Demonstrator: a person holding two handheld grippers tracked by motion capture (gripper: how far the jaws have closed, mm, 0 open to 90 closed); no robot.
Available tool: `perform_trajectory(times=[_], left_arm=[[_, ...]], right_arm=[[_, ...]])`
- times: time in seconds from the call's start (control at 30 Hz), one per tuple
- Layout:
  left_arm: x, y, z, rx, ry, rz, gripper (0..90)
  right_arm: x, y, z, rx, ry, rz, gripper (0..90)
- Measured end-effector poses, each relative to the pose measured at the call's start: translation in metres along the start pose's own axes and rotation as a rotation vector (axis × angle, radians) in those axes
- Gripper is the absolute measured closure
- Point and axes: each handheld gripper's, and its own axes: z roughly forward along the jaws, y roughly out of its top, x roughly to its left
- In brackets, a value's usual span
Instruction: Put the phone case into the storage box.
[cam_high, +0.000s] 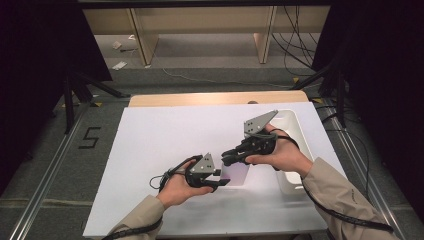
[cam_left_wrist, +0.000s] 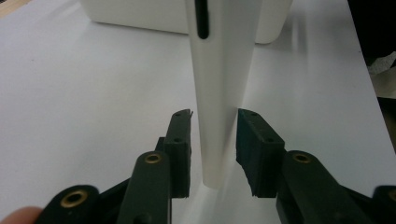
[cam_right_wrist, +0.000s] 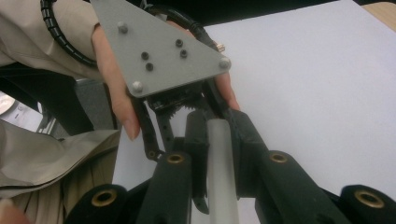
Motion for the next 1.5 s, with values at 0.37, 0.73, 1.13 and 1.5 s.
perform_trajectory(times=[0.37, 0.73, 1.13, 1.5], left_arm=[[0.000, 0.002, -0.005, 0.012, -0.019, 0.026, 76.4], [0.004, 0.003, -0.009, 0.002, -0.011, -0.046, 80.4], [0.006, 0.004, -0.012, 0.000, 0.048, -0.076, 80.3], [0.007, 0.006, -0.015, -0.005, 0.110, -0.111, 80.3]], right_arm=[[0.001, 0.001, 0.000, -0.007, 0.029, -0.010, 77.5], [-0.002, 0.000, -0.003, -0.049, -0.033, -0.023, 56.9], [-0.006, -0.001, -0.006, -0.104, -0.115, 0.012, 29.0], [-0.009, -0.002, -0.010, -0.145, -0.166, 0.029, 22.5]])
